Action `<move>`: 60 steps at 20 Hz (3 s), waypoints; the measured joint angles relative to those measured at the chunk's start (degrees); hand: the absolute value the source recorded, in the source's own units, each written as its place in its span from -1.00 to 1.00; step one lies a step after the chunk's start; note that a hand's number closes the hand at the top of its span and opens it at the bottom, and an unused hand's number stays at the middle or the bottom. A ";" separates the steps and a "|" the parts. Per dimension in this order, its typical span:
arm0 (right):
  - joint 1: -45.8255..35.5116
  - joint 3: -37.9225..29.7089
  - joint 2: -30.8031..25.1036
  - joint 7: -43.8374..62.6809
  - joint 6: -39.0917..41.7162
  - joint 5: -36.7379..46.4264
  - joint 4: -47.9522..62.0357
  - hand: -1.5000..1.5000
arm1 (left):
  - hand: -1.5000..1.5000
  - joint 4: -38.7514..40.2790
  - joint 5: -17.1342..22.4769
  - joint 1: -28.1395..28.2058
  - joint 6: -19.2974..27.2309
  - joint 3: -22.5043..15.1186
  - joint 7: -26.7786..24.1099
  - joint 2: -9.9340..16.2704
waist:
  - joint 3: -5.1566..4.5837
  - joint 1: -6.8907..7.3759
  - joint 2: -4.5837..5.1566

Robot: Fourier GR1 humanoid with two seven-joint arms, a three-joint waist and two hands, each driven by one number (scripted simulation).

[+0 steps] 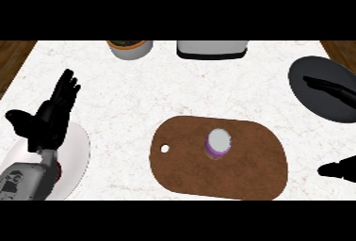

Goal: Pick the can from the cutting board and place it in the pan

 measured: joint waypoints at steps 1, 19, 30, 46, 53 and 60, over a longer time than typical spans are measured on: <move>-1.27 -0.57 -0.97 2.89 1.32 -1.01 -1.22 -1.00 | 0.00 -0.35 -0.44 -0.14 0.35 -0.26 0.48 -0.29 | 0.00 0.13 0.02; -20.44 8.39 12.67 30.79 10.01 0.08 -7.84 -1.00 | 0.00 0.69 -2.73 -0.75 -2.73 2.65 -0.07 -2.63 | 0.09 0.89 0.26; -18.03 13.63 22.20 40.60 11.42 10.83 -9.73 -1.00 | 0.00 0.01 -5.31 -0.02 -3.40 3.73 0.28 -4.76 | 0.11 0.71 0.26; -16.23 13.33 28.43 32.67 19.06 21.86 2.05 -1.00 | 0.00 1.19 -6.78 -0.94 -6.66 6.85 0.22 -6.09 | 0.13 0.75 0.31; -15.44 14.77 32.29 31.17 21.25 28.48 3.96 -1.00 | 0.00 0.75 -8.02 -1.88 -6.87 7.91 1.38 -7.09 | 0.13 0.69 0.28; -15.12 17.62 32.64 32.85 24.25 35.29 4.47 -1.00 | 0.00 -0.11 -8.35 -1.10 -7.42 8.47 1.47 -7.69 | 0.12 0.70 0.26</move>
